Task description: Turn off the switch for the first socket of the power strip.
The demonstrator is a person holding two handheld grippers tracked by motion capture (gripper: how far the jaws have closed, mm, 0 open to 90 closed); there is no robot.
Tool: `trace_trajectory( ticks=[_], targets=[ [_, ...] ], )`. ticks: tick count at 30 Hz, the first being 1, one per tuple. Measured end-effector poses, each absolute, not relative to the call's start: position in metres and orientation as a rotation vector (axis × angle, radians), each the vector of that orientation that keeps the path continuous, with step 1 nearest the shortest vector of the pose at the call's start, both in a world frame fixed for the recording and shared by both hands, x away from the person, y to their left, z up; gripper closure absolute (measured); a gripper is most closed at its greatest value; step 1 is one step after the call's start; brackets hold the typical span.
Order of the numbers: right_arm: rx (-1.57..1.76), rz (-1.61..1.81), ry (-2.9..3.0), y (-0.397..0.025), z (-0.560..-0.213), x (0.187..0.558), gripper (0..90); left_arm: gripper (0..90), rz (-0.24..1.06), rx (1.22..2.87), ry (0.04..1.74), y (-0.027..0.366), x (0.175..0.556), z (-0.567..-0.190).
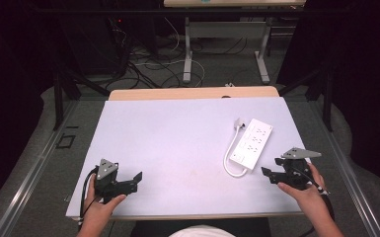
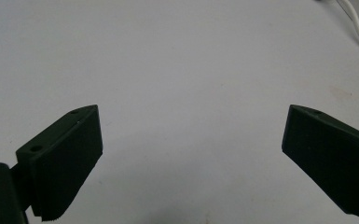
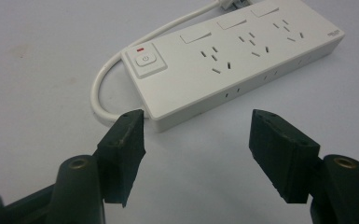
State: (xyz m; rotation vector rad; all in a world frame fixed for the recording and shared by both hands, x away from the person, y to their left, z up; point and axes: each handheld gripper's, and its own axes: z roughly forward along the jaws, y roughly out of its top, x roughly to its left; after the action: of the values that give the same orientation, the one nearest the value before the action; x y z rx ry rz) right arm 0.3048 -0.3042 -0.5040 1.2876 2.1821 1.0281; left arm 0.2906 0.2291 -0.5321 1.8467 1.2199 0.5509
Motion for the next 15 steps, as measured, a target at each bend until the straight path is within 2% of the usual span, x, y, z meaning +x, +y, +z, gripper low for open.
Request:
trace_trajectory(
  ticks=[15],
  targets=[
    [1.284,0.980,2.195,-0.288,-0.488,0.322,36.4,5.3,0.548,1.844,1.220,0.229,0.291,-0.532]
  ],
)
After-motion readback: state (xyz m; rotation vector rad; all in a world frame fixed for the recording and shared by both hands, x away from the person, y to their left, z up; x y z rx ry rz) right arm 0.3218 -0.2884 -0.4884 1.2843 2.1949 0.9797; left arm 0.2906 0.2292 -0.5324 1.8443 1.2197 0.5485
